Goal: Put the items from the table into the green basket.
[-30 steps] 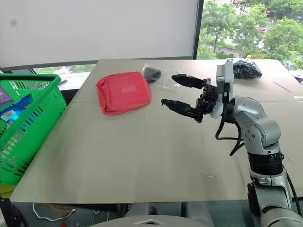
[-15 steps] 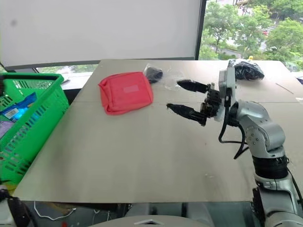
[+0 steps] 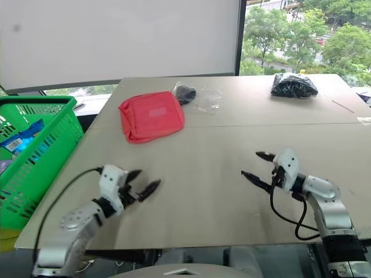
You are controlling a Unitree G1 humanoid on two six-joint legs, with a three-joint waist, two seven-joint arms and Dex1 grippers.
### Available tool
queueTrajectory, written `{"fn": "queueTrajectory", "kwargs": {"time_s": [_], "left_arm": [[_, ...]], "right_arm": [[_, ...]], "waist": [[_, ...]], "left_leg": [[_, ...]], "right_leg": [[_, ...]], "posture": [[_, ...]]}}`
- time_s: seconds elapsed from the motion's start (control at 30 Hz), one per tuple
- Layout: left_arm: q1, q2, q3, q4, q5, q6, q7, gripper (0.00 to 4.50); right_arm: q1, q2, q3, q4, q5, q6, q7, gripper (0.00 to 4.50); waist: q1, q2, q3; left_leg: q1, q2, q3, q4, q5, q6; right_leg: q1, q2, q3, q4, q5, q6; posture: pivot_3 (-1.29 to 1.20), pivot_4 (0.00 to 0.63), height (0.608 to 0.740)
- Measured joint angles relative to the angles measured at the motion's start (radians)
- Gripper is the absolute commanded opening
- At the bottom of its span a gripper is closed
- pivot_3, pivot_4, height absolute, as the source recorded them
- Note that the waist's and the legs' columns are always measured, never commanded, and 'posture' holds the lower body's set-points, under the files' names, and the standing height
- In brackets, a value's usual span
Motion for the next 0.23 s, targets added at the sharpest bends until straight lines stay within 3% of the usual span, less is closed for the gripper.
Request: {"fn": "queueTrajectory", "kwargs": {"time_s": [0.1,0.23], "left_arm": [[0.032,-0.010,-0.038,-0.010,0.034,-0.043,-0.010,4.39],[0.033,-0.016,-0.048,-0.011,0.051,-0.055,-0.007,4.39]], "right_arm": [[0.009,-0.004,-0.008,0.009,-0.001,-0.017,-0.001,4.50],[0.012,-0.010,-0.010,0.013,-0.001,-0.018,-0.002,4.50]], "waist": [[-0.008,0.003,0.002],[-0.018,0.003,0.002]], "left_leg": [[0.007,0.000,0.002,-0.002,0.000,0.000],[0.006,0.000,0.002,-0.002,0.000,0.000]], "right_leg": [[0.011,0.002,0.002,-0.001,-0.001,0.000],[0.011,0.004,0.004,-0.001,-0.001,0.000]], "posture": [[-0.08,0.000,0.740],[-0.08,0.000,0.740]]}}
